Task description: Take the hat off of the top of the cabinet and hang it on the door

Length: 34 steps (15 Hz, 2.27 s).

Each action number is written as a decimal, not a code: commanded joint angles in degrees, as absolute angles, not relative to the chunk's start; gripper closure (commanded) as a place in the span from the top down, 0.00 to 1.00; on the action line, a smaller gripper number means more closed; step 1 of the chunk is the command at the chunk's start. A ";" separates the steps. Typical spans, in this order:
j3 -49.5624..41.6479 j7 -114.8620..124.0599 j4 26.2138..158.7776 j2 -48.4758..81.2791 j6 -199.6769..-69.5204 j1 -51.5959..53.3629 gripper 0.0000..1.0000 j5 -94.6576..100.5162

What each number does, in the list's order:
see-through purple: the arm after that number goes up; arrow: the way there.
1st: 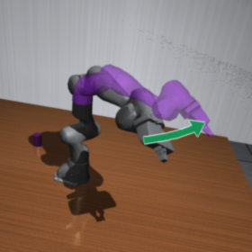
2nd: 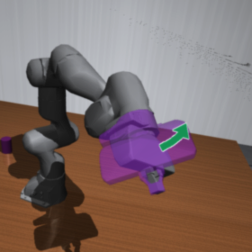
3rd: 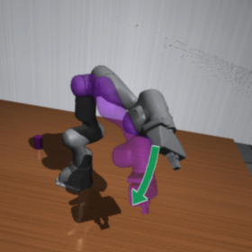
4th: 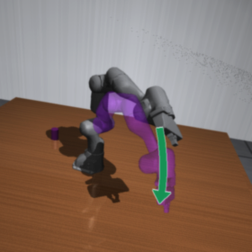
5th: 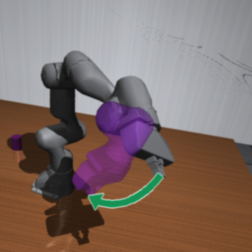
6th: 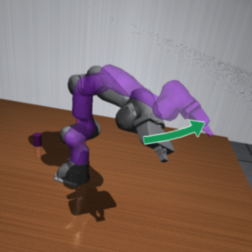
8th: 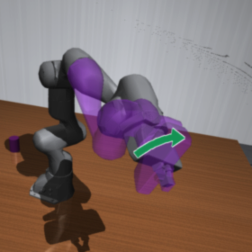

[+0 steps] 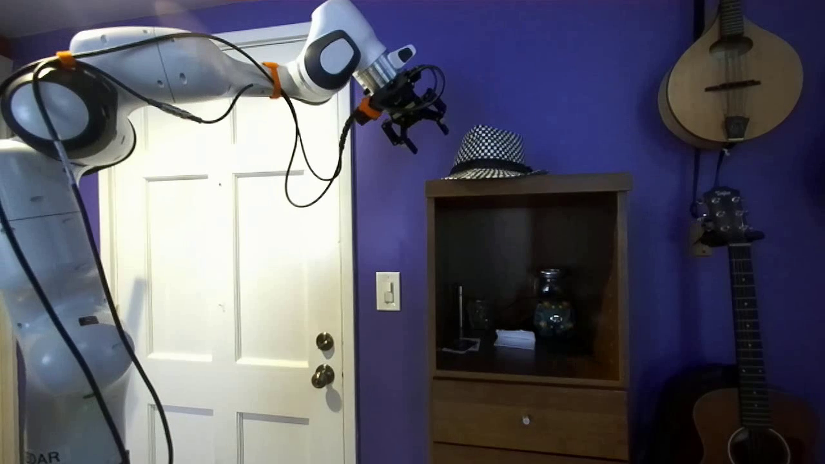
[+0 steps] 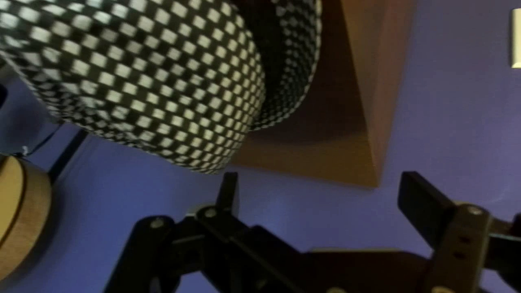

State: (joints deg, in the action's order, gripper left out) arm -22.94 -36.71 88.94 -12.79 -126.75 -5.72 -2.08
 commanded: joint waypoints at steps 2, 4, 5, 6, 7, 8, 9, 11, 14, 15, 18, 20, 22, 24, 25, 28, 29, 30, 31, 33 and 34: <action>-24.17 -36.70 78.58 -6.01 -124.09 -9.80 1.00 -3.55; -24.76 -40.60 76.83 -4.68 -121.38 -10.30 1.00 -7.05; -24.66 -42.16 76.12 -3.88 -121.32 -10.82 1.00 -7.72; -24.59 -43.88 75.31 -3.32 -119.56 -11.20 1.00 -9.33; -24.48 -45.24 74.52 -2.55 -118.71 -11.72 1.00 -10.21; -24.44 -47.24 73.85 -1.85 -117.75 -12.18 1.00 -11.66; -24.39 -48.89 72.91 -0.91 -117.61 -12.84 1.00 -12.20; -24.18 -52.09 71.29 0.51 -117.25 -14.17 1.00 -14.09; -23.77 -53.08 69.28 2.63 -117.75 -16.56 1.00 -15.35; -23.56 -53.22 68.78 3.13 -117.50 -17.28 1.00 -15.73; -22.76 -52.34 67.42 4.22 -114.36 -19.16 0.72 -17.46; -22.22 -52.43 66.57 4.23 -111.80 -19.94 0.59 -18.69; -21.79 -52.11 65.60 4.13 -108.73 -20.51 0.44 -19.50; -22.87 -51.51 65.22 3.70 -106.54 -19.40 0.30 -19.43; -22.87 -51.19 64.79 3.59 -105.42 -19.43 0.24 -19.33; -23.17 -50.19 63.92 3.60 -103.01 -19.55 0.01 -19.16; -23.26 -49.97 63.98 3.46 -102.54 -19.56 0.01 -19.48; -23.28 -49.87 64.37 3.07 -102.32 -19.52 0.00 -20.22; -23.13 -49.16 65.31 2.10 -102.21 -19.29 0.00 -21.07; -22.76 -45.92 67.25 -0.03 -102.26 -18.66 0.01 -22.03; -22.60 -44.04 67.93 -0.94 -102.07 -18.39 0.01 -22.10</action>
State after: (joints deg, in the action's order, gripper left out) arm -23.09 -48.42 65.75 2.39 -103.64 -18.95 -20.10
